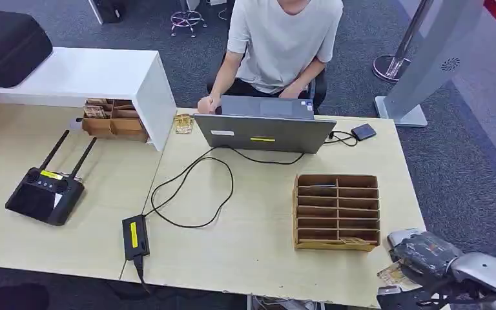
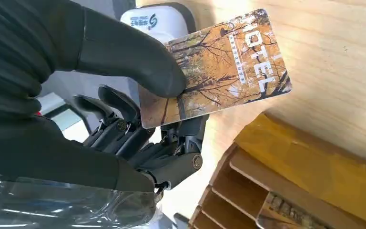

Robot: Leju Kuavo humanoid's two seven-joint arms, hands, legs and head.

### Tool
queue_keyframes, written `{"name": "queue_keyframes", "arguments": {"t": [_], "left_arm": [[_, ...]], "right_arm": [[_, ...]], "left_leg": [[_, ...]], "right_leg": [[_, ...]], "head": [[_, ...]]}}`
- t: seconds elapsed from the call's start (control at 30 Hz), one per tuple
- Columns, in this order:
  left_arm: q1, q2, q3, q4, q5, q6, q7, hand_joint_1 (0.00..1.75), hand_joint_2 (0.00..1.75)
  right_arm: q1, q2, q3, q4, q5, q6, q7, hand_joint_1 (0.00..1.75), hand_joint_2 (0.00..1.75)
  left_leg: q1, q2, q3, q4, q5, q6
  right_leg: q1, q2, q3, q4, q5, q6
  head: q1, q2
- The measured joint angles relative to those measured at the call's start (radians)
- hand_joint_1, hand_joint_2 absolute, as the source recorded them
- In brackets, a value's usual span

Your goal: Pass the card to the sensor for recognition and then transmit it.

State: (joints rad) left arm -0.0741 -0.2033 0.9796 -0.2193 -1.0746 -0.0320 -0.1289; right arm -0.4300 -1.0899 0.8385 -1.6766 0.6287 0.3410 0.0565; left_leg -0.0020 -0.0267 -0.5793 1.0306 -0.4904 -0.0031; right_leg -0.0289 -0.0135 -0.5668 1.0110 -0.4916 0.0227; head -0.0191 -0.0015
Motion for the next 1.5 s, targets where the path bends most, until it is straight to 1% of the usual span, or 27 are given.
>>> {"name": "queue_keyframes", "arguments": {"t": [0.37,0.5,0.57,0.6,0.7,0.77,0.8,0.83,0.9,1.0,1.07,1.17,1.33,1.5], "left_arm": [[0.000,0.000,0.000,0.000,-0.001,0.000,0.003,0.00,1.75],[0.000,0.000,0.000,0.000,-0.002,0.001,0.005,0.00,1.75],[0.000,0.000,0.000,0.000,-0.002,0.001,0.006,0.00,1.75],[0.000,0.000,0.000,0.000,-0.001,0.001,0.006,0.00,1.75],[0.002,0.001,0.000,0.000,0.004,0.000,0.007,0.00,1.75],[0.002,0.001,0.000,0.000,0.007,0.000,0.009,0.00,1.75],[0.003,0.001,0.000,0.000,0.007,0.000,0.009,0.00,1.75],[0.003,0.001,0.000,0.000,0.007,0.000,0.010,0.00,1.75],[0.003,0.001,0.000,0.000,0.007,0.000,0.011,0.00,1.75],[0.002,0.001,0.000,0.000,0.007,0.000,0.011,0.00,1.75],[0.002,0.001,0.000,0.000,0.007,0.000,0.011,0.00,1.75],[0.002,0.001,0.000,0.000,0.007,0.000,0.011,0.00,1.75],[0.002,0.001,0.000,0.000,0.007,0.000,0.011,0.00,1.75],[0.002,0.001,0.000,0.000,0.007,0.000,0.011,0.00,1.75]], "right_arm": [[0.001,0.019,0.003,0.017,0.003,0.000,-0.001,1.75,1.75],[0.009,0.033,0.003,0.031,0.048,-0.006,0.003,1.75,1.75],[0.016,0.032,0.001,0.033,0.041,-0.002,0.014,1.75,1.75],[0.026,0.024,-0.004,0.029,0.028,-0.002,0.026,1.75,1.75],[0.108,-0.058,-0.057,-0.018,-0.056,-0.030,0.087,1.75,1.75],[0.216,-0.143,-0.131,-0.069,-0.126,-0.099,0.143,1.75,1.75],[0.285,-0.178,-0.170,-0.088,-0.146,-0.123,0.158,1.75,1.75],[0.350,-0.208,-0.218,-0.108,-0.156,-0.139,0.167,1.75,1.75],[0.447,-0.247,-0.302,-0.137,-0.166,-0.152,0.177,1.75,1.75],[0.528,-0.276,-0.379,-0.165,-0.165,-0.156,0.183,1.75,1.75],[0.559,-0.288,-0.409,-0.175,-0.163,-0.155,0.184,1.75,1.75],[0.588,-0.293,-0.446,-0.186,-0.154,-0.140,0.183,1.75,1.75],[0.607,-0.295,-0.472,-0.193,-0.150,-0.139,0.183,1.75,1.75],[0.614,-0.295,-0.480,-0.196,-0.150,-0.139,0.184,1.75,1.75]], "left_leg": [[0.000,0.000,0.000,0.000,0.000,0.000],[0.000,0.000,0.000,0.000,0.000,0.000],[0.000,0.000,0.000,0.000,0.000,0.000],[0.000,0.000,0.001,0.001,0.000,0.000],[-0.001,-0.004,-0.001,0.001,0.000,0.000],[-0.001,-0.004,-0.002,0.001,-0.001,0.002],[-0.001,-0.005,-0.002,0.001,-0.002,0.003],[-0.001,-0.004,-0.002,0.001,-0.002,0.003],[-0.001,-0.001,-0.001,0.001,-0.003,0.003],[-0.002,0.003,0.001,0.001,-0.004,0.003],[-0.002,0.003,0.001,0.001,-0.004,0.003],[-0.002,0.003,0.002,0.001,-0.004,0.003],[-0.003,0.003,0.002,0.001,-0.004,0.003],[-0.003,0.003,0.002,0.001,-0.004,0.003]], "right_leg": [[0.000,0.000,0.000,0.000,0.000,0.000],[0.000,0.000,0.000,0.000,0.000,0.000],[0.000,0.000,0.000,0.000,0.000,0.000],[0.000,0.000,0.000,0.000,0.000,0.000],[-0.001,-0.005,0.000,0.000,-0.001,0.002],[-0.001,-0.005,0.000,0.000,-0.002,0.003],[-0.001,-0.005,0.000,0.000,-0.002,0.004],[-0.001,-0.005,0.000,0.000,-0.003,0.004],[-0.001,-0.001,-0.001,0.000,-0.003,0.004],[-0.002,0.003,-0.001,0.000,-0.003,0.004],[-0.002,0.003,0.000,0.000,-0.003,0.004],[-0.002,0.003,0.000,0.000,-0.002,0.004],[-0.003,0.003,0.000,0.000,-0.002,0.004],[-0.003,0.003,0.000,0.000,-0.003,0.004]], "head": [[0.000,0.000],[0.000,0.000],[0.000,0.000],[0.000,0.000],[0.000,0.000],[0.000,0.000],[0.000,0.000],[0.000,0.000],[0.000,0.000],[0.000,0.000],[0.000,0.000],[0.000,0.000],[0.000,0.000],[0.000,0.000]]}}
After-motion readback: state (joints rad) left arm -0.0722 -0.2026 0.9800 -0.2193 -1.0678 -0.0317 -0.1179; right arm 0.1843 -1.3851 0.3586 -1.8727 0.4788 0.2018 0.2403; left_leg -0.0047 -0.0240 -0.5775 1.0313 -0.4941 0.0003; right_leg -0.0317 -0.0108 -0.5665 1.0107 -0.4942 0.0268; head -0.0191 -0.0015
